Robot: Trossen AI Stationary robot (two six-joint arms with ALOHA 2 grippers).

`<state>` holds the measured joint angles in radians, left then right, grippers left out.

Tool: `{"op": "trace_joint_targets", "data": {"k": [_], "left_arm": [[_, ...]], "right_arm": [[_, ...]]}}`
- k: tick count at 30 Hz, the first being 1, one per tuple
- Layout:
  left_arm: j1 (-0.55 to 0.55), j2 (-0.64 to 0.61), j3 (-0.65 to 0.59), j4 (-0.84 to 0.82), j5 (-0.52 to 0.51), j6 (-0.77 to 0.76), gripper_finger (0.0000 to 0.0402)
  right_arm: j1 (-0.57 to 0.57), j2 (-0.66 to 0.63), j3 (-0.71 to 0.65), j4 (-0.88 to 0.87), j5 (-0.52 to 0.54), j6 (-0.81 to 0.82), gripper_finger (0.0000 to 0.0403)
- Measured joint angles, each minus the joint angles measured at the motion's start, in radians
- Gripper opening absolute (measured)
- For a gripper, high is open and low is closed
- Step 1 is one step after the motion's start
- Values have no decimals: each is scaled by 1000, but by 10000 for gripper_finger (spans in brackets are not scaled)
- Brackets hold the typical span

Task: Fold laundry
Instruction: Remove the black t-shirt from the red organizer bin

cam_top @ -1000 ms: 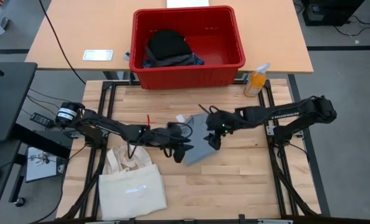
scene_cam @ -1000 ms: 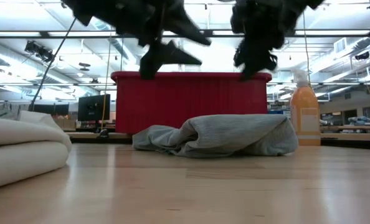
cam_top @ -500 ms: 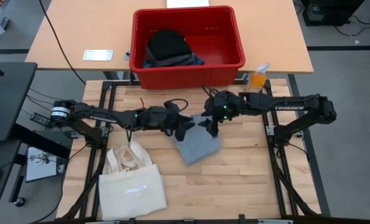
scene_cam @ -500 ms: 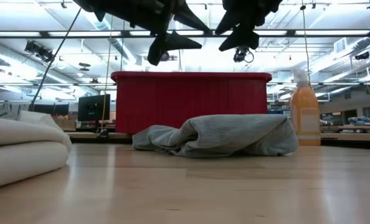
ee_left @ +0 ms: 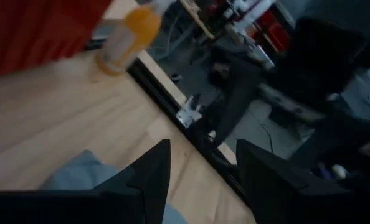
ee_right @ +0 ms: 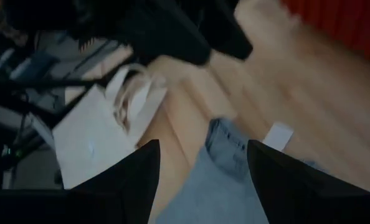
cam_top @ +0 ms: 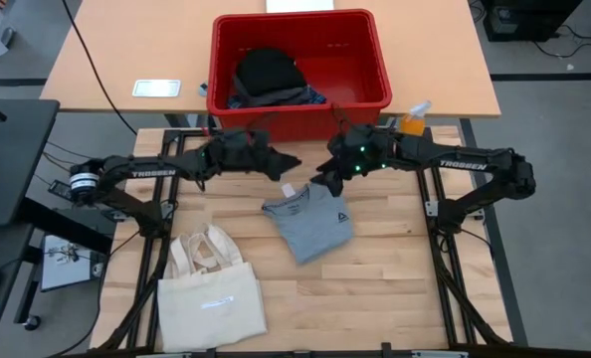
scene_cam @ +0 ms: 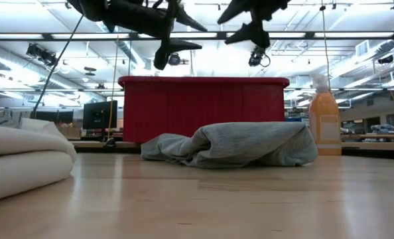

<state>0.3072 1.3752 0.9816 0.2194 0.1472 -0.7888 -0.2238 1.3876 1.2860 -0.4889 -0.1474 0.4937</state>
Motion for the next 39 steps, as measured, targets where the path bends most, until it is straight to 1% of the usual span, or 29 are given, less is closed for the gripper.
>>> {"op": "trace_joint_targets", "data": {"k": [2,6,10,13,17,21,23,24,27,28,30,32,34,36,39], "left_arm": [[25,-3,1,48,12,-7,185],[88,-9,1,143,82,-20,185],[164,-9,1,218,114,-44,185],[225,-9,1,276,120,-84,185],[303,-7,1,275,120,-90,185],[374,-7,5,269,120,-107,185],[402,-6,43,199,120,-86,185],[411,-6,76,147,120,-50,184],[426,10,212,-54,107,118,179],[432,18,260,-136,93,166,177],[446,41,345,-271,43,208,173],[474,59,409,-375,10,178,171],[511,76,448,-436,6,137,171],[543,93,455,-475,16,107,171],[569,124,452,-508,23,88,171]], "right_arm": [[-13,0,34,-6,27,-17,246],[-45,0,97,-23,89,-44,246],[-123,0,142,-18,109,-122,246],[-209,1,159,7,70,-182,246],[-331,2,172,70,-2,-239,246],[-450,2,173,141,-100,-268,246],[-500,15,173,182,-155,-279,246],[-528,24,173,192,-188,-281,246],[-583,73,173,257,-272,-288,246],[-597,92,173,281,-290,-288,246],[-617,133,182,317,-300,-270,246],[-630,177,223,313,-300,-254,246],[-640,215,269,301,-300,-273,246],[-646,256,317,305,-280,-317,246],[-651,328,383,302,-212,-359,246]]}}
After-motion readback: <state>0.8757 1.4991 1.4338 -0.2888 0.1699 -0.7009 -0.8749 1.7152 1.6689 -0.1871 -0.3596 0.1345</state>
